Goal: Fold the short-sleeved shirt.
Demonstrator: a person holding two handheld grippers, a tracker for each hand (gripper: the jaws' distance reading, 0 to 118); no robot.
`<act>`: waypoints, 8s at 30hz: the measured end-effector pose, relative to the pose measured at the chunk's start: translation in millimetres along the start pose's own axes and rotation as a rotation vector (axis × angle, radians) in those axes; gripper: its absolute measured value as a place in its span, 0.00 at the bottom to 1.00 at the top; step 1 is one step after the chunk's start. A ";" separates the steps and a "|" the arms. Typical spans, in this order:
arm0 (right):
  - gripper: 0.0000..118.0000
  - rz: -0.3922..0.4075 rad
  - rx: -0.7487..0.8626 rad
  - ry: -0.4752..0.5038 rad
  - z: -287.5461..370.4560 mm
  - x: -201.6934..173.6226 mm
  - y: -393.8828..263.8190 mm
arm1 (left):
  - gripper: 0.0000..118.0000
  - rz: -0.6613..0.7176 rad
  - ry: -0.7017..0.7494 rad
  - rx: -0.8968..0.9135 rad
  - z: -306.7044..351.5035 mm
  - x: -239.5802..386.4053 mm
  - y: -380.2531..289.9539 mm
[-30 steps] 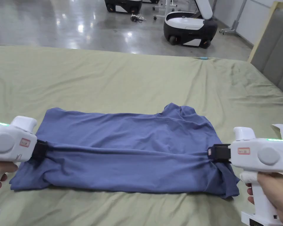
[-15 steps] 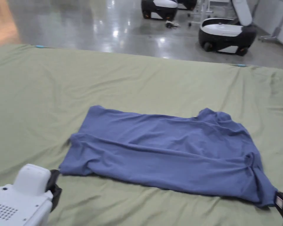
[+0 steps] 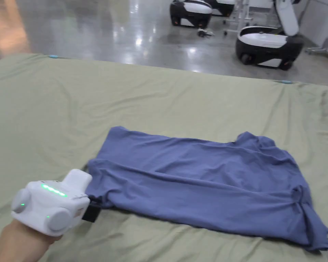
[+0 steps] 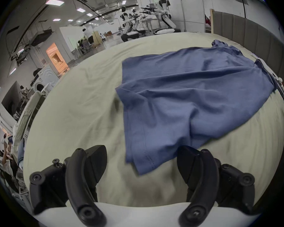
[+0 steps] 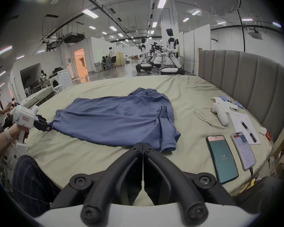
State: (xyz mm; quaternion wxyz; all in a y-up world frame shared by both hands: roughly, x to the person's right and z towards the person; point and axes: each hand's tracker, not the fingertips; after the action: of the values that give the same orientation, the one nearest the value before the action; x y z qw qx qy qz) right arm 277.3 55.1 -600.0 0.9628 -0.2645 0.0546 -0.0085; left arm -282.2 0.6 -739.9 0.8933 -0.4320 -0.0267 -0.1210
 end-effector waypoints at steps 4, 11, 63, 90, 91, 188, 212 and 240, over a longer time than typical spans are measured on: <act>0.06 0.024 -0.113 -0.040 -32.2 12.7 7.7 | 0.09 -0.010 0.001 0.040 16.4 26.1 6.8; 0.98 0.056 -0.219 -0.047 -117.0 35.4 6.4 | 0.09 -0.056 0.003 0.064 35.1 38.9 11.7; 0.06 0.047 0.128 0.191 -1.3 -66.2 40.5 | 0.04 0.214 -0.027 0.247 56.0 1.1 26.6; 0.87 -0.053 -0.441 -0.156 -338.3 57.8 140.8 | 0.04 0.088 0.009 0.121 -67.4 -29.5 132.3; 0.56 -0.063 -0.507 -0.164 -344.4 54.8 135.1 | 0.04 0.087 0.008 0.120 -67.9 -29.7 132.0; 0.06 0.104 0.210 0.199 61.8 -114.6 34.9 | 0.09 0.136 -0.145 0.118 83.9 97.5 7.6; 0.06 0.032 0.211 0.194 68.6 -77.4 27.1 | 0.12 0.405 -0.325 0.098 49.3 83.5 18.2; 0.06 0.134 0.132 0.196 29.4 -122.6 40.0 | 0.89 0.614 -0.628 0.081 56.5 -31.4 -8.1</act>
State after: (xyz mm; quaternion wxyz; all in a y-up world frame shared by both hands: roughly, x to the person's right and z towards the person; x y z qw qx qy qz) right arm 158.2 110.0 -582.9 0.9666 -0.1943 0.1651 0.0263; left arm -311.4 45.7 -703.2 0.8526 -0.4005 -0.1720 0.2883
